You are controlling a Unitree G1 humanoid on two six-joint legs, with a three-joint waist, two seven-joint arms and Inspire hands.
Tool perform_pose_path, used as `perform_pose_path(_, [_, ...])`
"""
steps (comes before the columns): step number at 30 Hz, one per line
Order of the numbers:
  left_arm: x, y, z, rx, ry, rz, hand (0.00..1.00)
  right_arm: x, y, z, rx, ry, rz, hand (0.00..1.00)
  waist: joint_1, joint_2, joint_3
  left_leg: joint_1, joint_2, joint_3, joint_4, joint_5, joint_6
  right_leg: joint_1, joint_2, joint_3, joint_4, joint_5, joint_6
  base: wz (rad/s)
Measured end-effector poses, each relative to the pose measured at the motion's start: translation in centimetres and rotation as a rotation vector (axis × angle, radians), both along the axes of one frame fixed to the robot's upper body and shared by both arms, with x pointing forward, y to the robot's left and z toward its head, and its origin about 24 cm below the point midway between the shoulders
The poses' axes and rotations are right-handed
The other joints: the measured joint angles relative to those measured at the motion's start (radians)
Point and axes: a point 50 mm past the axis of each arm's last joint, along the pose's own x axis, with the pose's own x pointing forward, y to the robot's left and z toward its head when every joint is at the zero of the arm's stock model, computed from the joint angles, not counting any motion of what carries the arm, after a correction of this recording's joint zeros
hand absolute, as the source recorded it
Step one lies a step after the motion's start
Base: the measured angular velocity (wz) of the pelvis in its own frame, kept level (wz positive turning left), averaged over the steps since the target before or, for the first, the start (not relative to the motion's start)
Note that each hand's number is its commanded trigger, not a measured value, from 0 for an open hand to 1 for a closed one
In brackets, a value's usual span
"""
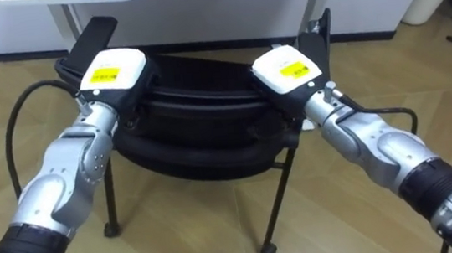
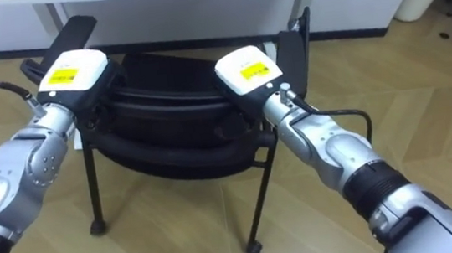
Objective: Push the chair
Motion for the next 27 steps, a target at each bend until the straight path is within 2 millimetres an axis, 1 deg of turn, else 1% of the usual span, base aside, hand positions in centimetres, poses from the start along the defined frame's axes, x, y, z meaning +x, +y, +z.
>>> perform_pose_path(1, [0.0, 0.1, 0.1, -0.001, -0.006, 0.002, 1.00, 0.1, 0.0, 0.2, -0.002, -0.007, -0.001, 1.00, 0.001, 0.003, 0.0021, -0.001, 0.001, -0.001, -0.007, 0.005, -0.001, -0.001, 0.004, 0.000, -0.009, 0.007, -0.002, 0.00])
perform_pose_path(2, [0.1, 0.1, 0.3, -0.005, -0.016, 0.005, 1.00, 0.3, 0.1, 0.5, -0.001, -0.018, 0.002, 1.00, 0.002, 0.010, 0.0067, -0.003, 0.004, -0.004, -0.020, 0.013, -0.002, 0.000, 0.014, -0.001, -0.032, 0.019, -0.003, 0.00])
perform_pose_path(3, [0.2, 0.2, 0.4, -0.007, -0.021, 0.007, 1.00, 0.4, 0.3, 0.6, 0.001, -0.022, 0.005, 1.00, 0.004, 0.011, 0.0078, -0.004, 0.005, -0.005, -0.028, 0.018, -0.003, 0.001, 0.017, -0.002, -0.043, 0.025, -0.005, 0.00])
perform_pose_path(5, [0.4, 0.2, 0.4, -0.009, -0.034, 0.008, 1.00, 0.8, 0.5, 0.9, -0.014, -0.027, 0.009, 1.00, 0.016, 0.014, 0.0098, 0.002, 0.010, -0.012, -0.049, 0.027, -0.008, 0.018, 0.038, -0.006, -0.091, 0.048, -0.009, 0.02])
perform_pose_path(7, [0.9, 0.2, 0.5, -0.003, -0.036, 0.007, 1.00, 1.2, 0.6, 1.0, -0.015, -0.030, 0.002, 1.00, 0.017, 0.015, 0.0105, 0.003, 0.011, -0.026, -0.059, 0.031, -0.013, 0.033, 0.050, -0.020, -0.122, 0.059, -0.012, 0.14])
perform_pose_path(8, [1.1, 0.1, 0.6, -0.003, -0.041, 0.005, 1.00, 1.3, 0.5, 1.2, -0.019, -0.035, -0.001, 1.00, 0.013, 0.016, 0.0108, -0.001, 0.007, -0.037, -0.062, 0.034, -0.016, 0.038, 0.054, -0.031, -0.133, 0.060, -0.012, 0.32])
perform_pose_path(9, [1.2, 0.1, 0.6, -0.004, -0.042, 0.008, 1.00, 1.4, 0.6, 1.3, -0.022, -0.037, -0.004, 1.00, 0.007, 0.016, 0.0107, 0.000, -0.003, -0.048, -0.072, 0.040, -0.018, 0.049, 0.052, -0.046, -0.145, 0.060, -0.012, 0.33])
perform_pose_path(12, [1.3, 0.1, 0.7, -0.011, -0.046, 0.012, 1.00, 1.6, 0.7, 1.6, -0.026, -0.044, 0.000, 1.00, 0.003, 0.015, 0.0101, 0.002, -0.021, -0.062, -0.090, 0.049, -0.020, 0.055, 0.051, -0.048, -0.146, 0.059, -0.013, 0.24])
perform_pose_path(13, [1.3, 0.0, 0.6, -0.014, -0.049, 0.012, 1.00, 1.6, 0.7, 1.7, -0.029, -0.043, 0.003, 1.00, -0.005, 0.015, 0.0101, 0.004, -0.034, -0.077, -0.099, 0.057, -0.020, 0.060, 0.050, -0.046, -0.143, 0.059, -0.013, 0.42])
perform_pose_path(14, [1.3, -0.1, 0.5, -0.016, -0.048, 0.010, 1.00, 1.6, 0.6, 1.7, -0.035, -0.040, 0.002, 1.00, -0.012, 0.015, 0.0099, 0.010, -0.041, -0.093, -0.106, 0.060, -0.021, 0.060, 0.049, -0.042, -0.141, 0.060, -0.013, 0.42])
perform_pose_path(15, [1.3, -0.2, 0.4, -0.016, -0.045, 0.010, 1.00, 1.6, 0.6, 1.6, -0.039, -0.034, 0.001, 1.00, -0.014, 0.013, 0.0092, 0.015, -0.044, -0.098, -0.106, 0.061, -0.022, 0.063, 0.048, -0.037, -0.143, 0.060, -0.013, 0.34])
perform_pose_path(16, [1.3, -0.3, 0.2, -0.018, -0.040, 0.011, 1.00, 1.6, 0.6, 1.6, -0.044, -0.029, 0.001, 1.00, -0.016, 0.014, 0.0092, 0.021, -0.053, -0.109, -0.108, 0.064, -0.025, 0.067, 0.049, -0.019, -0.145, 0.060, -0.013, 0.22])
perform_pose_path(17, [1.3, -0.3, 0.2, -0.020, -0.040, 0.011, 1.00, 1.6, 0.5, 1.6, -0.045, -0.029, 0.002, 1.00, -0.015, 0.014, 0.0091, 0.021, -0.058, -0.112, -0.109, 0.064, -0.027, 0.069, 0.051, -0.014, -0.146, 0.060, -0.013, 0.20])
perform_pose_path(20, [1.3, -0.4, 0.0, -0.024, -0.038, 0.013, 1.00, 1.7, 0.3, 1.6, -0.053, -0.023, -0.002, 1.00, -0.013, 0.014, 0.0092, 0.028, -0.061, -0.122, -0.111, 0.067, -0.031, 0.082, 0.057, -0.016, -0.146, 0.059, -0.013, 0.12])
perform_pose_path(23, [1.3, -0.4, -0.3, -0.025, -0.032, 0.017, 1.00, 1.7, 0.3, 1.5, -0.064, -0.005, -0.002, 1.00, -0.012, 0.014, 0.0092, 0.037, -0.065, -0.131, -0.111, 0.068, -0.032, 0.088, 0.060, 0.004, -0.145, 0.059, -0.013, 0.08])
perform_pose_path(25, [1.3, -0.5, -0.4, -0.029, -0.031, 0.021, 1.00, 1.7, 0.2, 1.4, -0.067, -0.003, -0.005, 1.00, -0.017, 0.019, 0.0105, 0.037, -0.068, -0.139, -0.108, 0.070, -0.036, 0.092, 0.068, 0.002, -0.145, 0.056, -0.019, 0.11])
perform_pose_path(26, [1.2, -0.8, -0.6, -0.027, -0.024, 0.017, 1.00, 1.6, 0.2, 1.4, -0.068, 0.001, -0.003, 1.00, -0.022, 0.023, 0.0099, 0.037, -0.075, -0.152, -0.108, 0.073, -0.042, 0.095, 0.075, 0.014, -0.145, 0.050, -0.029, 0.19])
perform_pose_path(27, [1.2, -0.9, -0.7, -0.028, -0.024, 0.018, 1.00, 1.6, 0.2, 1.4, -0.072, 0.000, -0.002, 1.00, -0.025, 0.026, 0.0102, 0.037, -0.077, -0.157, -0.108, 0.075, -0.045, 0.093, 0.077, 0.023, -0.150, 0.049, -0.032, 0.21])
